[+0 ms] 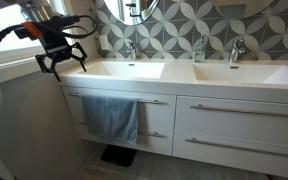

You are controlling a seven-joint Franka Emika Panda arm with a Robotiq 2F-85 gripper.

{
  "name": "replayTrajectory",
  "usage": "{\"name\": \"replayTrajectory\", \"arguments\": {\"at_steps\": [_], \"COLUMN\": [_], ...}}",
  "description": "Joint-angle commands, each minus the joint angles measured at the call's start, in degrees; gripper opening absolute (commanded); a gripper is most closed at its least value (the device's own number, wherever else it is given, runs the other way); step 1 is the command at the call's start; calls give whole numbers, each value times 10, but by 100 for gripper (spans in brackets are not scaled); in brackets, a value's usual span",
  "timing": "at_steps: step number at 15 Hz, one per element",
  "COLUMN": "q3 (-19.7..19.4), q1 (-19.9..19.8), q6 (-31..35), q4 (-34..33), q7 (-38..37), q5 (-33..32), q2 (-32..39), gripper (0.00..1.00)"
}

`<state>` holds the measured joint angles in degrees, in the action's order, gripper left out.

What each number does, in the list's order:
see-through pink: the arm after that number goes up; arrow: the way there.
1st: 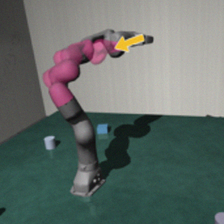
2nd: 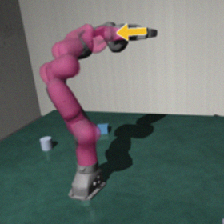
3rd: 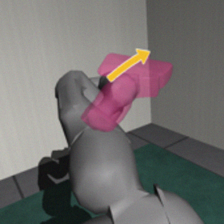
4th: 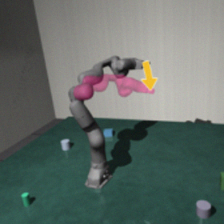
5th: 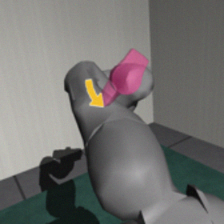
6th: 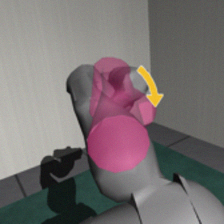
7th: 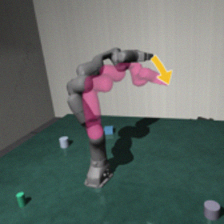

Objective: Put the towel on the counter

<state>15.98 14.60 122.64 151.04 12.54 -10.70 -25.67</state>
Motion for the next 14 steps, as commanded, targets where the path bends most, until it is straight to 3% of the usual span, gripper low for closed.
{"name": "replayTrajectory", "arguments": {"at_steps": [1,4,8,14], "q3": [-11,-16,-1,27], "q1": [11,18,9,-20], "q6": [-2,29,114,241], "q4": [-1,-3,8,12], "q7": [-4,45,71,-23], "q5": [-6,-21,-112,-321], "q2": [1,28,80,167], "gripper": [100,100,100,100]}}
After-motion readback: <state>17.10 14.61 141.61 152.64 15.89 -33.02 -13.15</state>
